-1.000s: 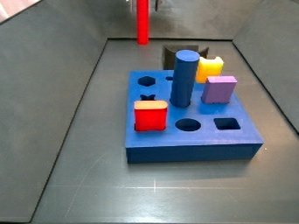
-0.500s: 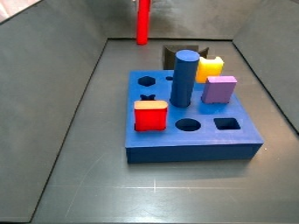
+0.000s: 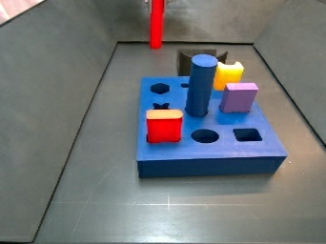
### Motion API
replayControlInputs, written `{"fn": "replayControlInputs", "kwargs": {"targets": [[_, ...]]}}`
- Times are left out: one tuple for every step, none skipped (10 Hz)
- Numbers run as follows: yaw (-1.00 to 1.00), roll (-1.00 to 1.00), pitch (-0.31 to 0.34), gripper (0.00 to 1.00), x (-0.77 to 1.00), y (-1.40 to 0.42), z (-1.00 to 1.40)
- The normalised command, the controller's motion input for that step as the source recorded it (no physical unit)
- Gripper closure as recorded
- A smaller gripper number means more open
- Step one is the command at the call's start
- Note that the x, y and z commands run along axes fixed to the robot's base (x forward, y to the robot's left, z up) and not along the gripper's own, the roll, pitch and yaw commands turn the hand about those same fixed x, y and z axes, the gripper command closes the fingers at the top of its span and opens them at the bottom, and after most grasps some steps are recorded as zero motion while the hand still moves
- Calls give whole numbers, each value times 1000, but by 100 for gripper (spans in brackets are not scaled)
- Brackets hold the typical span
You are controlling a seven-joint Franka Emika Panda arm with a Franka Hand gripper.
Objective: Pick up the hexagon object. Move up. Move to above the board. Insert the hexagon object.
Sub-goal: Pick up the hexagon object, then move up, then move to above the board.
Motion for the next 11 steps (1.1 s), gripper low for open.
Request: {"fn": "replayControlInputs", "kwargs": {"targets": [[0,0,0,100,0,0,0],[0,0,0,100,0,0,0],[0,0,0,100,0,0,833],[-27,4,1,100,-12,41,828],[-31,3,17,100,-25,41,755],[-34,6,36,100,-21,24,592],[-34,8,44,100,-19,20,502],[-27,14,64,100,-8,17,268],[-27,16,71,100,-1,17,170],[-467,-74,-58,100,-336,-65,1000],[-440,-77,-58,100,-339,-66,1000]]}}
